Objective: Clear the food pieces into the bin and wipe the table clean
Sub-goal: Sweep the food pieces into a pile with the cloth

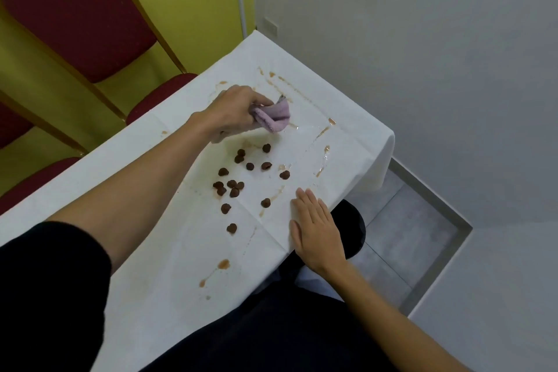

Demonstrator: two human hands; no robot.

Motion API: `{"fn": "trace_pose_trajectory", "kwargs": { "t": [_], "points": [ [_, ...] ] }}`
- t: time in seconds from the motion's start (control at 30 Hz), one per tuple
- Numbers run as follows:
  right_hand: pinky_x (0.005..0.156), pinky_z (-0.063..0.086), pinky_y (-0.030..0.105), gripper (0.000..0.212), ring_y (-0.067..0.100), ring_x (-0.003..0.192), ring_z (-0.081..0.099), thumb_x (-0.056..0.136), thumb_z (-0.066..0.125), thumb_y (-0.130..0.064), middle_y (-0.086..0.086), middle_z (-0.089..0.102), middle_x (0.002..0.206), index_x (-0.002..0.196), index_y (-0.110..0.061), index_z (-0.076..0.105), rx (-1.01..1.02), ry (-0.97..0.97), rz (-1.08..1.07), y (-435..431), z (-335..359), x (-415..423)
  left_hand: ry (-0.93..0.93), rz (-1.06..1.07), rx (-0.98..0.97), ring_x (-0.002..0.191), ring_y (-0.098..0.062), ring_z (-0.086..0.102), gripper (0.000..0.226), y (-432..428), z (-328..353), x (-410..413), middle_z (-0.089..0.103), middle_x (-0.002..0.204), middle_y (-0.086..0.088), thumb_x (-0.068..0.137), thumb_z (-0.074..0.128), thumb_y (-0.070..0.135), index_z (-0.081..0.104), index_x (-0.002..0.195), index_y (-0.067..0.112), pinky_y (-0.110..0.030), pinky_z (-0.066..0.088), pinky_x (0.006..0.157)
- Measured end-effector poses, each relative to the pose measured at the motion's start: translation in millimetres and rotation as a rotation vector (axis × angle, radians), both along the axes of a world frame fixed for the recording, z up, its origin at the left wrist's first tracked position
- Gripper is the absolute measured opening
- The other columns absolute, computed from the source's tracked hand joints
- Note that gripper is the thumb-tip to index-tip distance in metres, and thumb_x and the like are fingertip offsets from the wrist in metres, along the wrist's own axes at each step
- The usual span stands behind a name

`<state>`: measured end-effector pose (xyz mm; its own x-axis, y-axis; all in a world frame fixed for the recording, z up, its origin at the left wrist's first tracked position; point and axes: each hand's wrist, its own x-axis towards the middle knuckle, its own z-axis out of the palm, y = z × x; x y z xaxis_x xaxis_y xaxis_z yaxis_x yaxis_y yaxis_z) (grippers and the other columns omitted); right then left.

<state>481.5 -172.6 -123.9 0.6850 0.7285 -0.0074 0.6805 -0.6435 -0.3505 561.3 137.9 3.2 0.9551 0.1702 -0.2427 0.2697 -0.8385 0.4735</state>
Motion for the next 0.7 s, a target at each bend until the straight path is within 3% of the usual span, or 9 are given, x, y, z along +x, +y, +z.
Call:
{"fn": "trace_pose_trajectory", "kwargs": {
  "t": [0.07,0.13,0.2,0.3,0.43,0.5,0.6,0.7],
  "points": [
    [0.122,0.023,0.041,0.051,0.02,0.151,0.02,0.102,0.038,-0.031,0.006,0.03,0.161,0.149,-0.008,0.041,-0.007,0.006,-0.001,0,1,0,-0.05,0.023,0.015,0.086,-0.018,0.064,0.033,-4,-4,2,0.072,0.089,0.009,0.082,0.066,0.032,0.072,0.114,0.037,-0.035,0.05,0.074],
    [0.122,0.025,0.042,0.051,0.02,0.151,0.021,0.102,0.039,-0.03,0.006,0.031,0.16,0.147,-0.008,0.043,-0.003,0.011,-0.007,1,2,1,-0.045,0.033,0.085,0.084,-0.024,0.062,0.028,-12,-13,4,0.065,0.077,0.009,0.082,0.063,0.022,0.072,0.104,0.037,-0.036,0.047,0.07],
    [0.121,0.027,0.042,0.05,0.021,0.15,0.023,0.101,0.041,-0.03,0.006,0.032,0.16,0.146,-0.008,0.044,-0.001,0.008,-0.01,1,2,1,-0.01,0.058,0.136,0.087,-0.026,0.059,0.043,-21,-20,3,0.066,0.085,0.005,0.082,0.057,0.007,0.072,0.107,0.038,-0.038,0.046,0.072],
    [0.121,0.026,0.042,0.049,0.021,0.15,0.024,0.101,0.045,-0.029,0.006,0.033,0.16,0.145,-0.009,0.045,0.007,0.007,-0.011,1,1,1,0.028,0.019,0.141,0.093,-0.025,0.057,0.058,-24,-25,-5,0.068,0.096,0.003,0.083,0.053,0.002,0.068,0.121,0.042,-0.035,0.036,0.074],
    [0.121,0.027,0.042,0.047,0.021,0.15,0.026,0.099,0.047,-0.027,0.006,0.035,0.159,0.142,-0.009,0.048,0.029,-0.007,-0.02,0,0,0,0.129,-0.069,0.044,0.096,-0.019,0.064,0.05,-23,-23,-27,0.069,0.096,0.011,0.084,0.062,0.012,0.067,0.122,0.043,-0.028,0.044,0.072],
    [0.12,0.027,0.043,0.046,0.022,0.149,0.026,0.099,0.047,-0.027,0.006,0.035,0.158,0.141,-0.009,0.049,0.035,-0.011,-0.023,0,-1,-1,0.13,-0.085,-0.066,0.099,-0.01,0.061,0.043,-25,-14,-43,0.068,0.103,0.013,0.087,0.067,0.015,0.069,0.124,0.034,-0.023,0.045,0.08],
    [0.121,0.025,0.042,0.046,0.021,0.149,0.026,0.099,0.046,-0.027,0.006,0.036,0.158,0.141,-0.01,0.049,0.045,-0.011,-0.025,1,-1,-1,0.025,0.116,-0.212,0.11,-0.01,0.054,0.041,-15,-1,-67,0.064,0.117,0.004,0.092,0.065,0.011,0.065,0.132,0.019,-0.023,0.043,0.094],
    [0.122,0.023,0.04,0.046,0.021,0.149,0.026,0.099,0.045,-0.027,0.007,0.037,0.158,0.141,-0.009,0.05,0.047,-0.014,-0.029,2,-2,-1,-0.07,0.319,-0.119,0.105,-0.017,0.06,0.038,4,-2,-88,0.068,0.11,0.001,0.09,0.067,0.016,0.068,0.128,0.022,-0.033,0.05,0.094]
  ]
}}
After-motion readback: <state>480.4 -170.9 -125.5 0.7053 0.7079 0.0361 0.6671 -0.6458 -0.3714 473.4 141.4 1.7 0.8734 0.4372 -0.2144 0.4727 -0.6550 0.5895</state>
